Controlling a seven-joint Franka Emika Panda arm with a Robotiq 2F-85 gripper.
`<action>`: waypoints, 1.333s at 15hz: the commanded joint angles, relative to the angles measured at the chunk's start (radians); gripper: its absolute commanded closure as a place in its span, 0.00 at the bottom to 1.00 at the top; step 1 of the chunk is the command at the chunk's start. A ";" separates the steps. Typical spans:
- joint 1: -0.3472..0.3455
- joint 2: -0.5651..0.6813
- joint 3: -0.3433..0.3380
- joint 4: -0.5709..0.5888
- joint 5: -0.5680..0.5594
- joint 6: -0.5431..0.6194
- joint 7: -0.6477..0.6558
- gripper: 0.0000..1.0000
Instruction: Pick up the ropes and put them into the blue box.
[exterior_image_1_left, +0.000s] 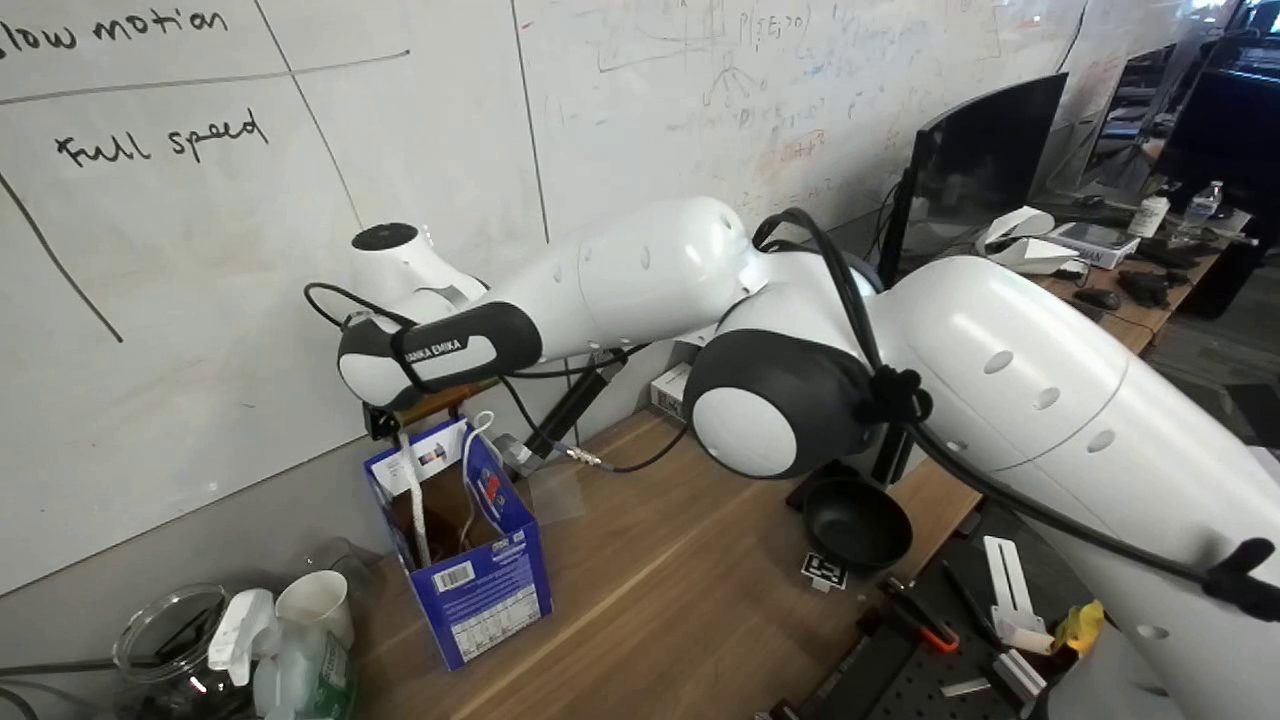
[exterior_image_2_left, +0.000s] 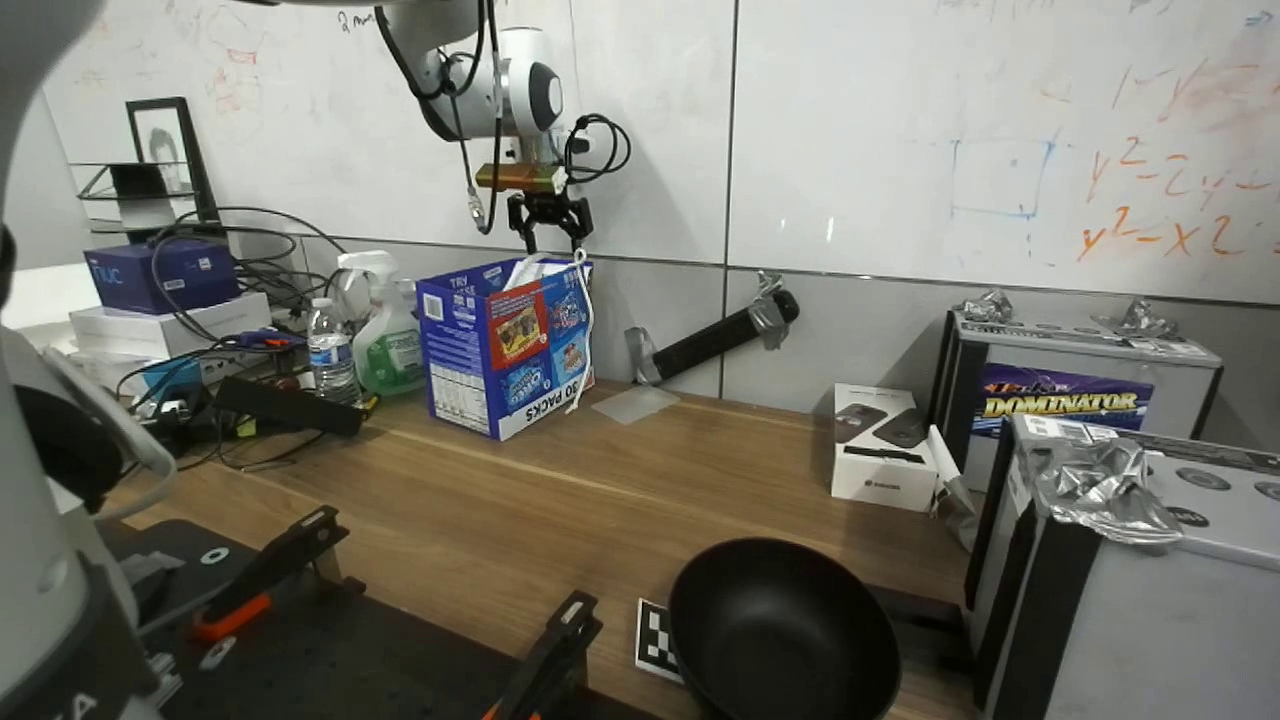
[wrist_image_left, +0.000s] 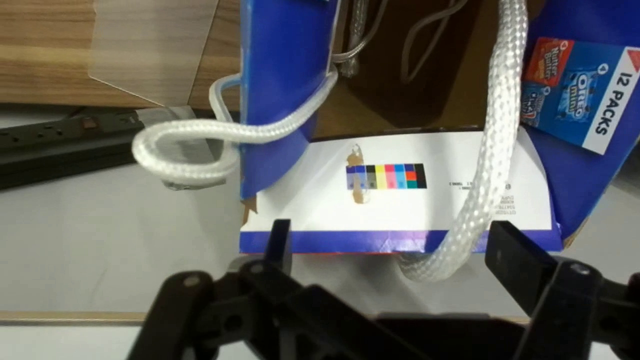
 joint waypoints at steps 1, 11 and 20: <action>0.029 0.080 -0.032 0.152 -0.022 -0.068 0.079 0.00; 0.045 0.159 -0.048 0.293 -0.031 -0.174 0.127 0.15; 0.045 0.173 -0.056 0.316 -0.027 -0.196 0.133 0.84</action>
